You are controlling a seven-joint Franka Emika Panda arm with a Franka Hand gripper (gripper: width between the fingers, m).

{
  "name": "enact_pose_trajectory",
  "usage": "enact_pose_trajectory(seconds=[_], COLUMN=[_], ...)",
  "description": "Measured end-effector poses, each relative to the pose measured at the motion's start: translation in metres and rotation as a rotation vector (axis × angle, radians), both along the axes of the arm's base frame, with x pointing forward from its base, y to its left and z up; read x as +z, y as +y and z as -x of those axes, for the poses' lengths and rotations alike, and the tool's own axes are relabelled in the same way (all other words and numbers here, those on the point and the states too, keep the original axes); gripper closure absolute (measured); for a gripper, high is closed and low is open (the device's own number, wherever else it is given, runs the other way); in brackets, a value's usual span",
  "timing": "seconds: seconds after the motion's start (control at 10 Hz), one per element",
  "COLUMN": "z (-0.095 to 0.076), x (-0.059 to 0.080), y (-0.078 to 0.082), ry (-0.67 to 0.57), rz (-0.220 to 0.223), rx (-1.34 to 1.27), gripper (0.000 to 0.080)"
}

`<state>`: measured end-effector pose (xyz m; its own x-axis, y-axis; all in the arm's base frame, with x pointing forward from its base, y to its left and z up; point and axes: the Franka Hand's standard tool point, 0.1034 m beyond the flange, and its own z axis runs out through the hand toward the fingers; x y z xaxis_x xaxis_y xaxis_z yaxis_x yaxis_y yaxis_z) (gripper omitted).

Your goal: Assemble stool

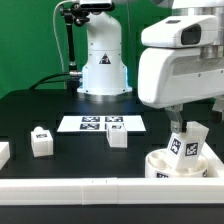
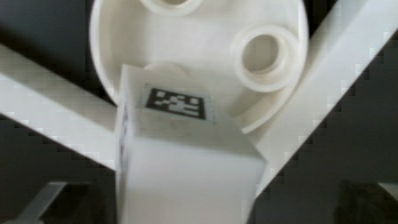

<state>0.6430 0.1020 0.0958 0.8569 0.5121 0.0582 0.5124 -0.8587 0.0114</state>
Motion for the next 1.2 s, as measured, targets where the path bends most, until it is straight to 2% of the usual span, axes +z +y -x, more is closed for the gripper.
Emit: enact_pose_trajectory(seconds=[0.5,1.2], z=[-0.003,-0.005], x=[0.0,-0.001], y=[-0.004,-0.018], ry=[-0.021,-0.016], rz=[0.022,0.112], rx=[0.304,0.964], gripper=[0.015,0.015])
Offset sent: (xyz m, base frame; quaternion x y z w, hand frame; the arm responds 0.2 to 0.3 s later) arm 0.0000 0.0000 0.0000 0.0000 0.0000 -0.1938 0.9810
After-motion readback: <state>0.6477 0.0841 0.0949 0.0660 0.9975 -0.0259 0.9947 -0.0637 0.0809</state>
